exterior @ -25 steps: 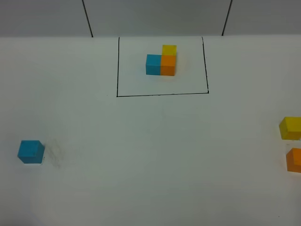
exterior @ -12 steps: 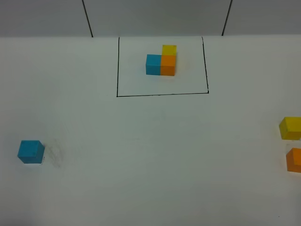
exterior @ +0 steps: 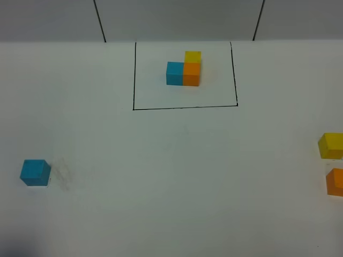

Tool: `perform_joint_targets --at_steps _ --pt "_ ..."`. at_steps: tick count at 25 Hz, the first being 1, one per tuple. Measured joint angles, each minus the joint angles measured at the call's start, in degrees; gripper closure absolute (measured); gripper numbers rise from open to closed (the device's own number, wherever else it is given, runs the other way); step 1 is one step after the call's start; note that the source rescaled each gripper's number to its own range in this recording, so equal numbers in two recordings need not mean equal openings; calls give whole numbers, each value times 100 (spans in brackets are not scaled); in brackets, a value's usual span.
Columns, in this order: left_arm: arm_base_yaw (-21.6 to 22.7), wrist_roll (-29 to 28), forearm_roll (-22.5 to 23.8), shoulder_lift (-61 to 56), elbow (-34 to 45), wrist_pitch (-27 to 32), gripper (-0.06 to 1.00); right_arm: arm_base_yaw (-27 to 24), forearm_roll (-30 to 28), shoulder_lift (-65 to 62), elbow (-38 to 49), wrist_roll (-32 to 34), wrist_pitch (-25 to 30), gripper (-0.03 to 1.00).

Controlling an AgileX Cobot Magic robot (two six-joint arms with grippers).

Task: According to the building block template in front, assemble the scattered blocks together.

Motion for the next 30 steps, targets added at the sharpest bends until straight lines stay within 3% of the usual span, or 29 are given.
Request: perform_joint_targets --at_steps 3,6,10,16,23,30 --pt "0 -37 -50 1035 -389 -50 9 0 0 0 0 0 0 24" --pt "0 -43 -122 2140 -788 -61 6 0 0 0 0 0 0 24" --pt "0 -48 -126 3562 -1258 -207 6 0 0 0 0 0 0 24" --pt "0 -3 -156 5192 -1430 -926 11 0 0 0 0 0 0 24" --pt "0 552 -836 6436 -1430 -1597 14 0 0 0 0 0 0 24" --pt "0 639 -917 7322 -1430 -1999 16 0 0 0 0 0 0 24"
